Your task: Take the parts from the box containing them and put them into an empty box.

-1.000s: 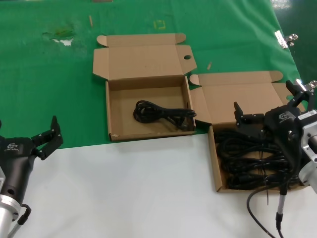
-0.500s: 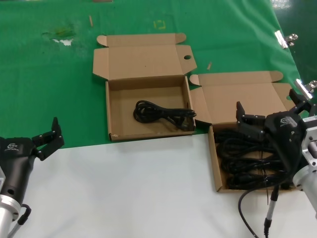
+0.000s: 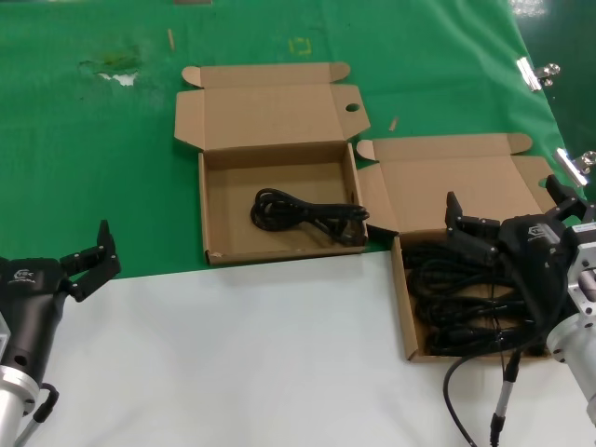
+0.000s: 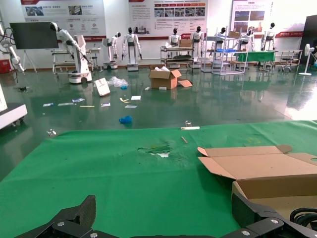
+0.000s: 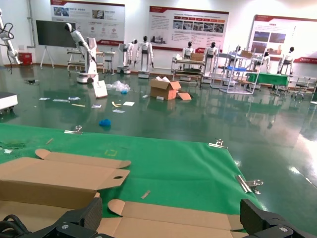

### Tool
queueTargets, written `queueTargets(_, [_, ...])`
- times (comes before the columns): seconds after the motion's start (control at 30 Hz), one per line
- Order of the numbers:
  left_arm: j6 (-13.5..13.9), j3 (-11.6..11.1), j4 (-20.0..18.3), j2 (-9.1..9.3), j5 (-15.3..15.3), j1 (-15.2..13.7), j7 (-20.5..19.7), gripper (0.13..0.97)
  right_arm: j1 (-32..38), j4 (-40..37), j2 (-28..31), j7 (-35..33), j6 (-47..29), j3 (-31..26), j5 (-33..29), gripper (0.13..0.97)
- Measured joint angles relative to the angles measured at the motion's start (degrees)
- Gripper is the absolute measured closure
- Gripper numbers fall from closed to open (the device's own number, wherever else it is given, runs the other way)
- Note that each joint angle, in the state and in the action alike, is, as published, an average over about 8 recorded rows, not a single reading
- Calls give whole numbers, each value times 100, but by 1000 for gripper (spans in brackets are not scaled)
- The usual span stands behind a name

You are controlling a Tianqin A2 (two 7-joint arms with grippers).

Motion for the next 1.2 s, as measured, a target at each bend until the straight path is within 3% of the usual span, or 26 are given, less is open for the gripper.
queueTargets(1.2, [0, 0, 0, 0, -1, 0, 0, 132, 0, 0, 0, 0, 0, 0, 0, 129])
